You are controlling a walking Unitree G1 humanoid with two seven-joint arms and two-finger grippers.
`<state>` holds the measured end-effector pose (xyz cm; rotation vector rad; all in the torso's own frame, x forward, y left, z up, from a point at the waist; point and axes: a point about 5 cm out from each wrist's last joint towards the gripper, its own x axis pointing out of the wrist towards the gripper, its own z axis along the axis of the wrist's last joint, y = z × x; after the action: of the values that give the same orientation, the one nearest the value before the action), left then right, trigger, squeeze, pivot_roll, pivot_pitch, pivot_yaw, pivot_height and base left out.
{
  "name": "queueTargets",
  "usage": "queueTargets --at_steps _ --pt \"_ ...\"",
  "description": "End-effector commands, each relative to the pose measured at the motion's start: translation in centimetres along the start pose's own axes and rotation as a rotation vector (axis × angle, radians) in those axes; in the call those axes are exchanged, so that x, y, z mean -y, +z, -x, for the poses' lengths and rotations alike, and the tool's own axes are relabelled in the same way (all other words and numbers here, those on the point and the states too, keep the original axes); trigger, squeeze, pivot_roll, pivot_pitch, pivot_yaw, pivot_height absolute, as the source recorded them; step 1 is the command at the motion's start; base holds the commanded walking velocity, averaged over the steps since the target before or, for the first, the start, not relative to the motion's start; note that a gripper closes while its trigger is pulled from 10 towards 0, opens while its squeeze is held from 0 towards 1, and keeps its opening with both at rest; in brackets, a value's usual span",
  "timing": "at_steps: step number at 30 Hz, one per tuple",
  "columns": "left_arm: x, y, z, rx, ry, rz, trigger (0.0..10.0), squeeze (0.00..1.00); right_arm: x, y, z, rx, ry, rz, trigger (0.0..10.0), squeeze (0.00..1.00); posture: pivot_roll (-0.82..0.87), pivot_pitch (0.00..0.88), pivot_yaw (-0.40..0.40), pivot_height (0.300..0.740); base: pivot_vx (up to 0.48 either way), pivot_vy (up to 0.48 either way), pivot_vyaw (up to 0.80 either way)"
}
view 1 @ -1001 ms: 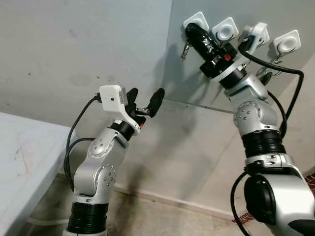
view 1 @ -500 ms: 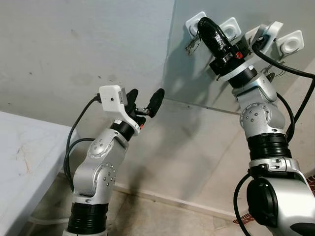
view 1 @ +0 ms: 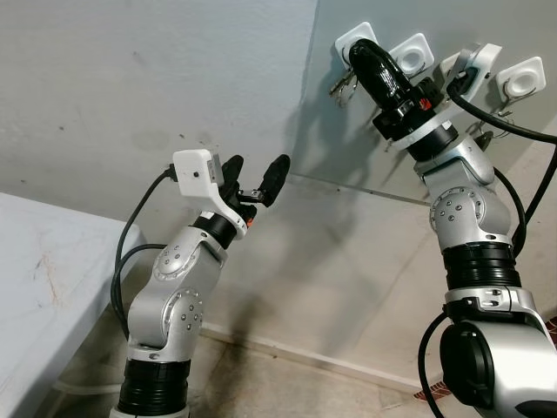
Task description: Hang keys on a hook
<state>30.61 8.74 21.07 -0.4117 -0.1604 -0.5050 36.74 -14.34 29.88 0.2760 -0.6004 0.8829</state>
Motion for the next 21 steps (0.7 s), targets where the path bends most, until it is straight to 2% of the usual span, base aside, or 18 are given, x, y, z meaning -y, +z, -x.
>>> queueTargets --at_steps 1,13,14,21 --pt "0.2 0.3 0.0 0.007 -0.002 0.003 10.0 0.0 1.4 -0.1 2.0 -0.017 -0.095 -0.012 10.0 1.0 -0.04 0.078 -0.036 0.74 0.0 0.0 0.0" --pt "0.2 0.5 0.1 0.011 -0.001 0.005 10.0 0.0 1.7 0.4 2.2 -0.001 -0.123 0.018 10.0 1.0 -0.03 0.08 -0.035 0.74 0.0 0.0 0.0" --pt "0.1 0.5 0.0 0.01 -0.001 0.003 10.0 0.0 1.8 0.4 2.2 -0.003 -0.144 0.043 10.0 0.0 -0.03 0.08 -0.036 0.74 0.0 0.0 0.0" --pt "-0.5 -0.3 0.4 -0.008 0.022 -0.039 10.0 0.0 0.5 -1.6 3.6 -0.047 -0.143 0.046 10.0 0.0 -0.02 0.073 -0.042 0.74 0.0 0.0 0.0"
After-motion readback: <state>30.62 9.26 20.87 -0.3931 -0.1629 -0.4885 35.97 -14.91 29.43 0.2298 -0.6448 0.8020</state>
